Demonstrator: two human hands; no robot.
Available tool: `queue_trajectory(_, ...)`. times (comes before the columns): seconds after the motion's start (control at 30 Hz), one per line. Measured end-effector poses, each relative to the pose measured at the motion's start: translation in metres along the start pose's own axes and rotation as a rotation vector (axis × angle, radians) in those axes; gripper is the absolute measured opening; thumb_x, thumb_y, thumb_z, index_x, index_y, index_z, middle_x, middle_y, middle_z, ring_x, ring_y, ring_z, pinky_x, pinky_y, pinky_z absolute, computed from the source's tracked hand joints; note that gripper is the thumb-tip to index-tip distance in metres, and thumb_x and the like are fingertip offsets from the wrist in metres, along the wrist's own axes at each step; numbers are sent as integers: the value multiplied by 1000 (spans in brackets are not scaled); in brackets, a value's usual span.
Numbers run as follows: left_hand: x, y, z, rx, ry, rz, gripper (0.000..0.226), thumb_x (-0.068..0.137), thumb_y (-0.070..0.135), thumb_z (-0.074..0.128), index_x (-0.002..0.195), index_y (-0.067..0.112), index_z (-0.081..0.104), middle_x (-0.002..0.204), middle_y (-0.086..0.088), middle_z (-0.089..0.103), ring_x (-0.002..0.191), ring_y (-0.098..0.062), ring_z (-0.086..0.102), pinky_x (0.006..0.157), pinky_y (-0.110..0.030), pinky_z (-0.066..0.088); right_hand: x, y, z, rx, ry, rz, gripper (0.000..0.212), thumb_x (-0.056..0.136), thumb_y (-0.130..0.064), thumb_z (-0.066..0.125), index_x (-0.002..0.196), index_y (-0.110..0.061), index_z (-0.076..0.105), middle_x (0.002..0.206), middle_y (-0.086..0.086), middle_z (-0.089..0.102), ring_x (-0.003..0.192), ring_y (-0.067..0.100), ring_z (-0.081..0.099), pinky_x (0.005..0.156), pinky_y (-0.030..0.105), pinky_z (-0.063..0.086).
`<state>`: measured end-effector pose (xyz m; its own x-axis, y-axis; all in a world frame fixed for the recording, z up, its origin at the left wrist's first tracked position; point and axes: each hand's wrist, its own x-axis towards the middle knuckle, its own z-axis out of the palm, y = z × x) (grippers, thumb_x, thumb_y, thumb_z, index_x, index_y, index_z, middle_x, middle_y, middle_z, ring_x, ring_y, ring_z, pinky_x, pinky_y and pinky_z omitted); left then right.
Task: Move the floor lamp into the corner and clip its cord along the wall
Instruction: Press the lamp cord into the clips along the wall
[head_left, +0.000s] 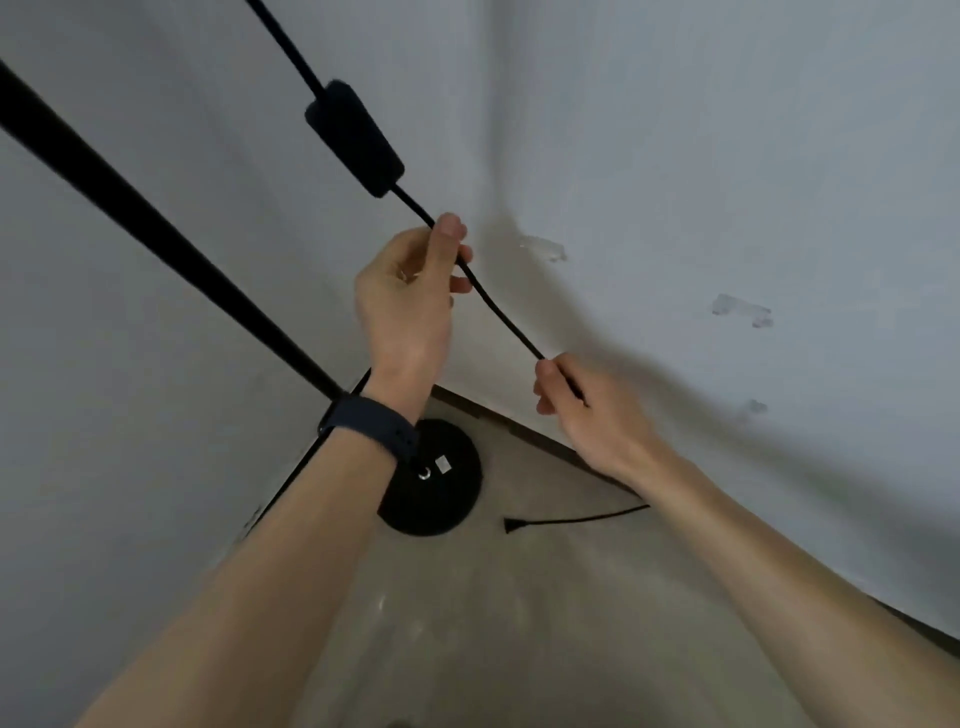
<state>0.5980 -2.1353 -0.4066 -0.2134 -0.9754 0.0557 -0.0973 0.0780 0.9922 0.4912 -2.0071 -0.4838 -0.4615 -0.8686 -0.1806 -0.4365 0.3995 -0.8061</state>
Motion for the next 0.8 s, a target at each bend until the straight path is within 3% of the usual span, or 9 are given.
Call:
queue_trajectory(0.1, 5, -32, 11, -20, 10, 95, 25, 100, 37, 59, 97, 17, 73, 85, 1, 76, 71, -10, 70, 60, -14, 49, 18, 19, 17, -48, 113, -83, 36, 103, -42, 36, 92, -21, 62, 73, 0, 68, 66, 18, 64, 64, 41, 52)
queue_trajectory(0.17, 5, -55, 19, 2, -21, 113, 24, 100, 39, 58, 100, 20, 72, 83, 3, 76, 68, -9, 71, 59, -15, 49, 30, 16, 22, -26, 232, -154, 35, 103, -38, 38, 93, -19, 66, 68, -1, 65, 59, 16, 60, 60, 38, 49)
queue_trajectory(0.23, 4, -76, 24, 23, -42, 119, 25, 101, 39, 57, 99, 20, 73, 82, 3, 76, 66, -6, 70, 59, -14, 48, 39, 10, 22, -35, 310, -217, 34, 103, -35, 41, 94, -18, 69, 75, 1, 69, 64, 15, 61, 63, 34, 50)
queue_trajectory(0.33, 3, -94, 27, 4, -64, 155, 23, 100, 34, 58, 101, 18, 74, 84, -1, 77, 68, -7, 70, 58, -12, 47, 46, 2, 15, -141, 342, -267, 36, 101, -35, 42, 92, -19, 72, 83, 2, 73, 73, 20, 66, 71, 39, 54)
queue_trajectory(0.43, 4, -89, 28, -131, -89, 219, 22, 100, 23, 58, 102, 9, 75, 86, -10, 76, 72, -14, 69, 59, -14, 47, 44, -4, 3, -225, 345, -273, 38, 100, -36, 42, 88, -18, 74, 76, 4, 74, 69, 24, 66, 68, 37, 54)
queue_trajectory(0.5, 5, -79, 32, -143, -67, 244, 23, 99, 25, 61, 97, 6, 75, 81, -7, 75, 69, -11, 68, 58, -13, 47, 38, -11, -7, -249, 335, -265, 39, 99, -37, 43, 87, -17, 74, 69, 4, 72, 65, 24, 65, 66, 36, 53)
queue_trajectory(0.67, 14, -57, 42, -246, 74, 120, 20, 98, 31, 63, 92, 14, 71, 76, 6, 72, 60, -5, 67, 60, -21, 51, 14, -28, -39, -286, 323, -264, 24, 97, -40, 51, 88, -25, 68, 77, -8, 70, 72, 20, 64, 65, 31, 44)
queue_trajectory(0.8, 23, -52, 46, -370, 204, -4, 24, 100, 36, 59, 103, 14, 68, 78, 9, 72, 55, -5, 64, 62, -26, 52, -1, -34, -51, -350, 431, -281, 26, 96, -42, 50, 89, -25, 69, 75, -8, 70, 74, 21, 62, 67, 34, 50)
